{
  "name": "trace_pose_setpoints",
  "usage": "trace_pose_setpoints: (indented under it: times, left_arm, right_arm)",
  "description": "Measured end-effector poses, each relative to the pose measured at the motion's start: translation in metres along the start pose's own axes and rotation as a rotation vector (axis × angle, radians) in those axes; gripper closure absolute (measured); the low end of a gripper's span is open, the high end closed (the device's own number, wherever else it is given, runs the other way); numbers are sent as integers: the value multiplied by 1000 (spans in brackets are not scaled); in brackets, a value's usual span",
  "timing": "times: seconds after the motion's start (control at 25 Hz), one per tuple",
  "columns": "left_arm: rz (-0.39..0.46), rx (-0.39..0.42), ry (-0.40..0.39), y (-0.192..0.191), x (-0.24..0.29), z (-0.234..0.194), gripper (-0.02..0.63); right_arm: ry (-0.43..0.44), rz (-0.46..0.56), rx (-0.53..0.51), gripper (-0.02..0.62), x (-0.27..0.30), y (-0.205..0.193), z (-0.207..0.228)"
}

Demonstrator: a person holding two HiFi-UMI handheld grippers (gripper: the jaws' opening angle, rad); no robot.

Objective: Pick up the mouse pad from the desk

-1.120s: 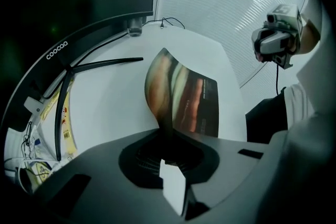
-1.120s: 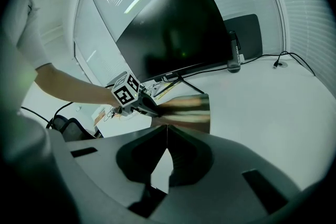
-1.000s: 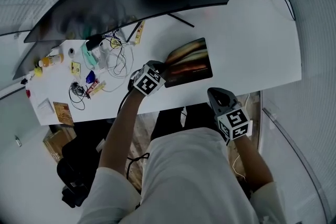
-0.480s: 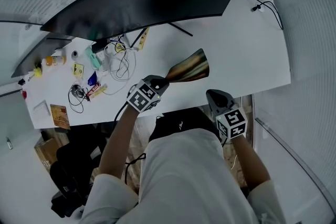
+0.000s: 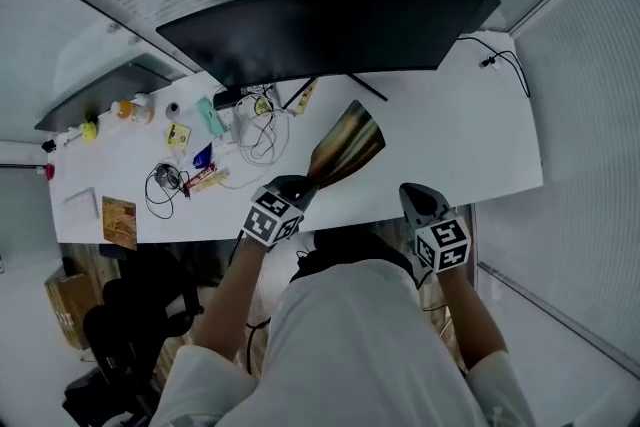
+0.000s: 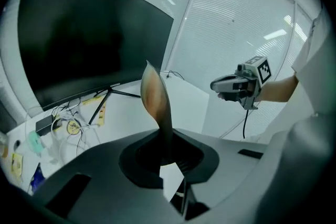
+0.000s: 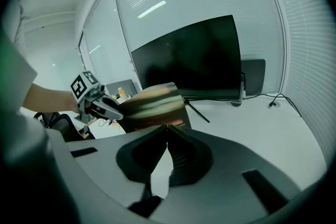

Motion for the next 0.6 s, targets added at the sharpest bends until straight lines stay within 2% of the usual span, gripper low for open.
trace_pose_setpoints:
  times: [0.36, 0.6]
  left_arm:
    - [120, -108, 80, -21, -80, 10, 569]
    - [255, -166, 109, -18, -130, 20, 569]
  right_arm:
    - [-28, 58, -39, 568, -17, 21, -47]
    - [-86, 105, -33, 568, -42, 25, -65]
Point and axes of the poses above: the fingertips, and each gripper's own axes: x forward along the fingers, z to its right, y out of its top, the point moved 3 cm from there along -x, backward along the fingers, and after that the axes turned 5 degrees about z, right-handed, at the moved point
